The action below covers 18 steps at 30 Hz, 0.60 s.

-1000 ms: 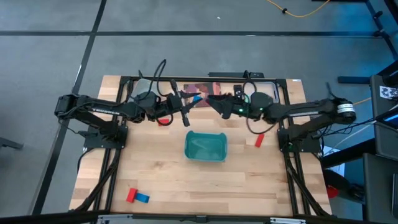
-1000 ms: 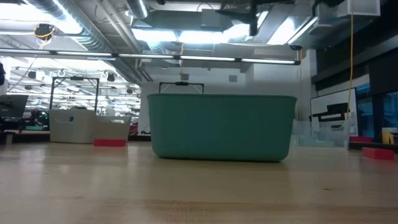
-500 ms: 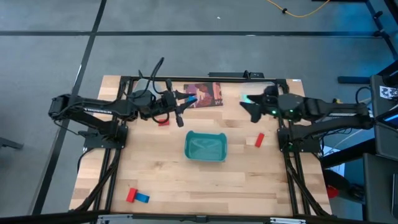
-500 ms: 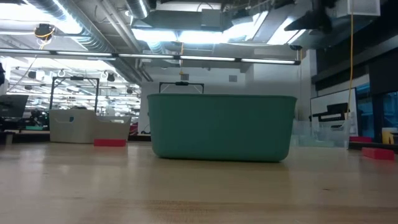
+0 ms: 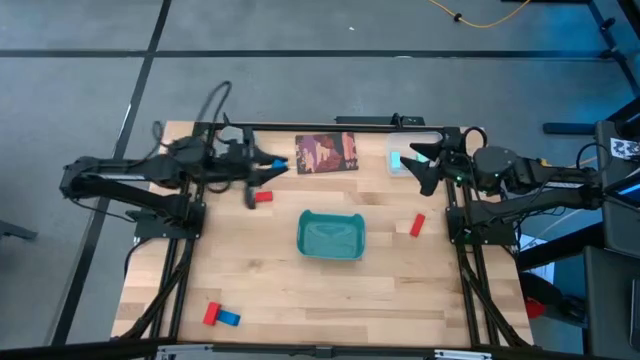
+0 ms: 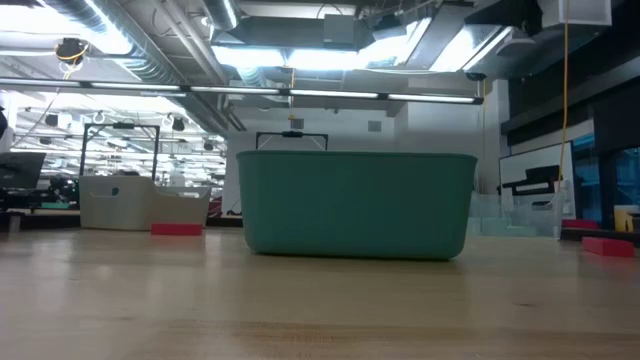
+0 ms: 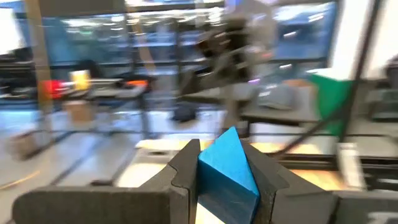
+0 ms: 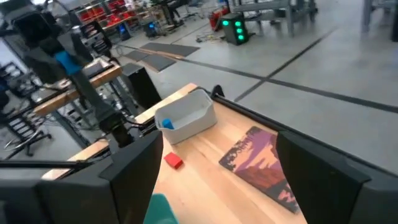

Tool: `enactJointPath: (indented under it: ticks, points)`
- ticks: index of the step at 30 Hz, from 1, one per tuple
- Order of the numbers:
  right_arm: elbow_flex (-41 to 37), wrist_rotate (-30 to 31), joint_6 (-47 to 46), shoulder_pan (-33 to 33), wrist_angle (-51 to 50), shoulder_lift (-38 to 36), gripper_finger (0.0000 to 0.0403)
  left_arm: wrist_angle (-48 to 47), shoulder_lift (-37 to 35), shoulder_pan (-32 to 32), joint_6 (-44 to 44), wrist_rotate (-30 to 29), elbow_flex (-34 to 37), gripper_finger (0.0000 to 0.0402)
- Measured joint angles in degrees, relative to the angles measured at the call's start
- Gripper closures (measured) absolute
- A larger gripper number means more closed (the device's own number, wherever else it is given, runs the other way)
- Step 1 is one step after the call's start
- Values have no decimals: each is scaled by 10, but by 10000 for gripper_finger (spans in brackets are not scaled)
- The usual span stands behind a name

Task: Sort & place blocks by color
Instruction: Put the top triangular blue block into the white bin

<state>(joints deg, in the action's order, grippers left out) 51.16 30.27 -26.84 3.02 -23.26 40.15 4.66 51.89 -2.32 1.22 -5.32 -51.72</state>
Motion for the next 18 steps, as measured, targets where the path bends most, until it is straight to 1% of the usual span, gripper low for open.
enactJointPath:
  ticks: [4, 7, 12, 15, 16, 18]
  points:
    - [-1, -38, 32, -2, 20, 7, 86, -62, -57, -16, -45, 85, 0, 327]
    - [-1, -62, 48, -2, 47, 9, 86, -78, -84, -21, -60, 100, 0, 327]
    - [-1, -64, 53, -2, 68, 10, 86, -79, -108, -21, -57, 92, 0, 327]
    - [-1, -64, 50, -2, 68, 10, 86, -82, -108, -20, -56, 83, 0, 327]
    - [-1, -64, 50, -2, 68, 10, 86, -85, -108, -20, -57, 67, 0, 327]
    - [-1, -64, 49, -2, 68, 10, 86, -93, -108, -20, -74, 6, 0, 327]
